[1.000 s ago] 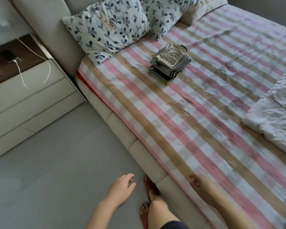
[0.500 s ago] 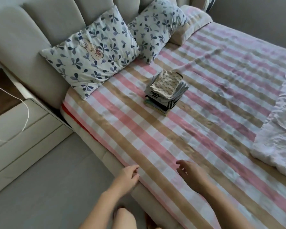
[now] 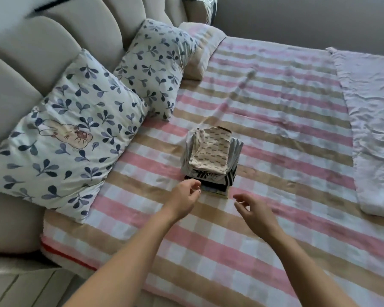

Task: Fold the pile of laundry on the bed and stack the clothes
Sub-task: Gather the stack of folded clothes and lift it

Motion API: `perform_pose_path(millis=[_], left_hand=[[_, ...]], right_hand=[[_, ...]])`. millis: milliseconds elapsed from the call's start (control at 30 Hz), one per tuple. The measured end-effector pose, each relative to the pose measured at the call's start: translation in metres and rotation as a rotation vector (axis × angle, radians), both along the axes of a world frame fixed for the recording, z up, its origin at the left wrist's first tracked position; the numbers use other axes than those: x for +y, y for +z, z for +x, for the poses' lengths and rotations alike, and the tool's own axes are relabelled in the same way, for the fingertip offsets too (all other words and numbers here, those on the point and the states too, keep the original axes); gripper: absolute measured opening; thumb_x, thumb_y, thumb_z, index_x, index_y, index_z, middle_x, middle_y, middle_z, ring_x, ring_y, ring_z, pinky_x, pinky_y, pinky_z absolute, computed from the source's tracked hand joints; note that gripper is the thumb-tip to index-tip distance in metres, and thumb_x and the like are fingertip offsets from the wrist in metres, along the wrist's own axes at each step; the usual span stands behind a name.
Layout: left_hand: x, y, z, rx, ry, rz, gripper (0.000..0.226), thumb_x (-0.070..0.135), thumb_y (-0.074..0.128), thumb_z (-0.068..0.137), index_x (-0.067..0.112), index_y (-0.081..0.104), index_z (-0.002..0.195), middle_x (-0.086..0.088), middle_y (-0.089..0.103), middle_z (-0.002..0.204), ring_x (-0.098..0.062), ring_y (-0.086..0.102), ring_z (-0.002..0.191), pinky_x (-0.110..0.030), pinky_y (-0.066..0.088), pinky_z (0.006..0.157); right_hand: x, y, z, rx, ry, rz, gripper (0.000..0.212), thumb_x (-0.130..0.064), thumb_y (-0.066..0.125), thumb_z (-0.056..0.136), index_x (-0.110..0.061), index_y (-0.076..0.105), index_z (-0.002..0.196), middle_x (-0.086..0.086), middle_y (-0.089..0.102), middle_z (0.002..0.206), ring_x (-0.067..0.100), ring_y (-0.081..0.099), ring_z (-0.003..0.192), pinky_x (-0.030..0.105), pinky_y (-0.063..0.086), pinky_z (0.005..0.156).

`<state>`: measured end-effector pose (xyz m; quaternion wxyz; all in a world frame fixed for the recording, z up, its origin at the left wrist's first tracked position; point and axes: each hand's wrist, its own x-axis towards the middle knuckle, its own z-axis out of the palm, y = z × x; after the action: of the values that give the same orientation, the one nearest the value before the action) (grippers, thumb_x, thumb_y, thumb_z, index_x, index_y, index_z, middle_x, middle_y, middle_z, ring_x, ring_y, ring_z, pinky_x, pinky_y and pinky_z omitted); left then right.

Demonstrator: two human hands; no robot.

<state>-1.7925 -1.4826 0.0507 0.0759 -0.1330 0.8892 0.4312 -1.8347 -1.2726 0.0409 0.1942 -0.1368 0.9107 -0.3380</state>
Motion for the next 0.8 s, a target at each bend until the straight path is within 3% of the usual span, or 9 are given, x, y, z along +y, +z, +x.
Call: perform_pose_path(millis=[267, 400, 533, 667, 800], left_hand=[[-0.044, -0.082, -0.104, 0.029, -0.121, -0.076, 0.031, 0.017, 0.05, 0.093, 0.008, 0.054, 0.122, -0.009, 0.055, 0.125, -0.018, 0.049, 0.114, -0.029, 0.039, 0.098], [-0.053, -0.141, -0.15, 0.073, 0.008, -0.117, 0.048, 0.024, 0.043, 0.096, 0.015, 0.033, 0.142, -0.004, 0.028, 0.15, -0.02, 0.019, 0.139, -0.036, 0.018, 0.113], [-0.072, -0.201, -0.2, -0.026, 0.196, -0.056, 0.074, 0.044, 0.047, 0.092, 0.016, 0.01, 0.149, -0.009, 0.007, 0.156, -0.027, 0.008, 0.142, -0.046, 0.016, 0.113], [-0.093, -0.254, -0.238, -0.117, 0.324, 0.132, 0.093, 0.054, 0.063, 0.078, 0.003, 0.02, 0.142, -0.02, 0.027, 0.146, -0.034, 0.026, 0.135, -0.047, 0.028, 0.11], [-0.093, -0.28, -0.242, -0.077, 0.36, 0.382, 0.087, 0.056, 0.071, 0.067, 0.011, 0.033, 0.132, -0.008, 0.05, 0.125, -0.024, 0.048, 0.117, -0.031, 0.04, 0.09]], right_hand=[[-0.082, -0.069, -0.085, -0.014, -0.233, -0.05, 0.029, -0.017, 0.053, 0.091, -0.011, 0.06, 0.118, 0.008, 0.061, 0.115, 0.016, 0.055, 0.101, 0.025, 0.043, 0.085], [-0.104, -0.128, -0.128, -0.069, -0.424, -0.091, 0.043, -0.022, 0.051, 0.093, -0.009, 0.045, 0.133, 0.011, 0.047, 0.134, 0.023, 0.043, 0.124, 0.037, 0.036, 0.104], [-0.112, -0.184, -0.171, -0.129, -0.654, -0.09, 0.072, -0.039, 0.054, 0.09, -0.01, 0.02, 0.146, 0.014, 0.025, 0.15, 0.03, 0.024, 0.137, 0.044, 0.027, 0.108], [-0.108, -0.228, -0.204, -0.224, -0.737, -0.06, 0.1, -0.063, 0.055, 0.079, -0.012, 0.003, 0.149, 0.014, 0.012, 0.155, 0.034, 0.015, 0.141, 0.048, 0.021, 0.11], [-0.105, -0.253, -0.213, -0.261, -0.726, -0.17, 0.104, -0.07, 0.053, 0.073, -0.017, 0.004, 0.148, 0.018, 0.022, 0.15, 0.035, 0.027, 0.136, 0.053, 0.029, 0.108]])
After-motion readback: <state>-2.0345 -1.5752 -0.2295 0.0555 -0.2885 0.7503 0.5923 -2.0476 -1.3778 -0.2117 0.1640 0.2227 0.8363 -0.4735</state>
